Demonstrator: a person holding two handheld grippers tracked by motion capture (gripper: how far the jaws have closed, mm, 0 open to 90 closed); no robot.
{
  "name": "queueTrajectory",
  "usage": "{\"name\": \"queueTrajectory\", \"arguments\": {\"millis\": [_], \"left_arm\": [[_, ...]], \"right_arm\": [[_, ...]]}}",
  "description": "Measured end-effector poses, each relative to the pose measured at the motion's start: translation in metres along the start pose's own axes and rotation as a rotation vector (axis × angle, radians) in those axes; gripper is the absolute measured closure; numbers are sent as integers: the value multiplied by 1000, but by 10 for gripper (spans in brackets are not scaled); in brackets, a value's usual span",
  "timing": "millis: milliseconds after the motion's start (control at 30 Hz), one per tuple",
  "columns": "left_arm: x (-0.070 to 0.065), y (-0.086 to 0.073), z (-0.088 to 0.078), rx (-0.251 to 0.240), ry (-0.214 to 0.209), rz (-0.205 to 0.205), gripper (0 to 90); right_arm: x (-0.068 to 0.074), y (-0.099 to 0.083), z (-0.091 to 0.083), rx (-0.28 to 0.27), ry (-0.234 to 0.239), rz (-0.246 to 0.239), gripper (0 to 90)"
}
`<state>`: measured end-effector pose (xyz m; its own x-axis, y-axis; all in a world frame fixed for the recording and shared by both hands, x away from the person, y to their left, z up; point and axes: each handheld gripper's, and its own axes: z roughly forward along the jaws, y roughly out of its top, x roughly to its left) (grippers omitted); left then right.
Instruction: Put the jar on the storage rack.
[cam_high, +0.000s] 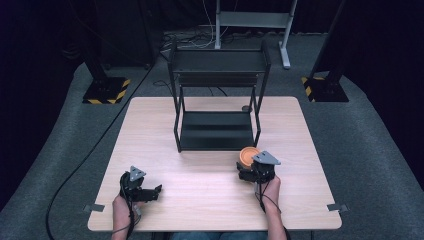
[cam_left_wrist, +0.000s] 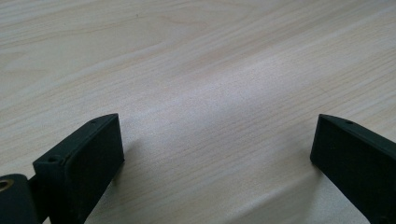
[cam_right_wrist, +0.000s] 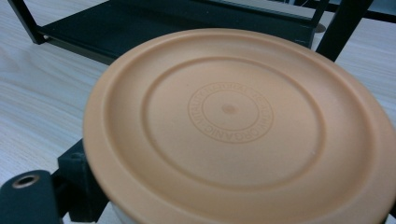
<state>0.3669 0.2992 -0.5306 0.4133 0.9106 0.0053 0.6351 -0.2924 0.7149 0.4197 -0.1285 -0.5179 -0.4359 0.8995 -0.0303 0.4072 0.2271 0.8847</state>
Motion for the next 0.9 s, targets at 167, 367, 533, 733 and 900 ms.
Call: {"name": "queueTrajectory", "arguments": {"millis": [167, 367, 533, 733, 900], "left_arm": [[0, 0, 0, 1, -2, 0, 22], [0, 0, 0, 1, -2, 0, 21], [0, 0, 0, 1, -2, 0, 21], [0, 0, 0, 1, -2, 0, 21], [0, 0, 0, 1, -2, -1, 21]], "right_arm": [[2, 1, -2, -13, -1, -11, 89], [-5, 2, -5, -29, 28, 51, 89], [-6, 0, -7, -6, 22, 53, 89], [-2, 7, -9, -6, 32, 36, 89], [2, 11, -10, -10, 39, 17, 90]]}}
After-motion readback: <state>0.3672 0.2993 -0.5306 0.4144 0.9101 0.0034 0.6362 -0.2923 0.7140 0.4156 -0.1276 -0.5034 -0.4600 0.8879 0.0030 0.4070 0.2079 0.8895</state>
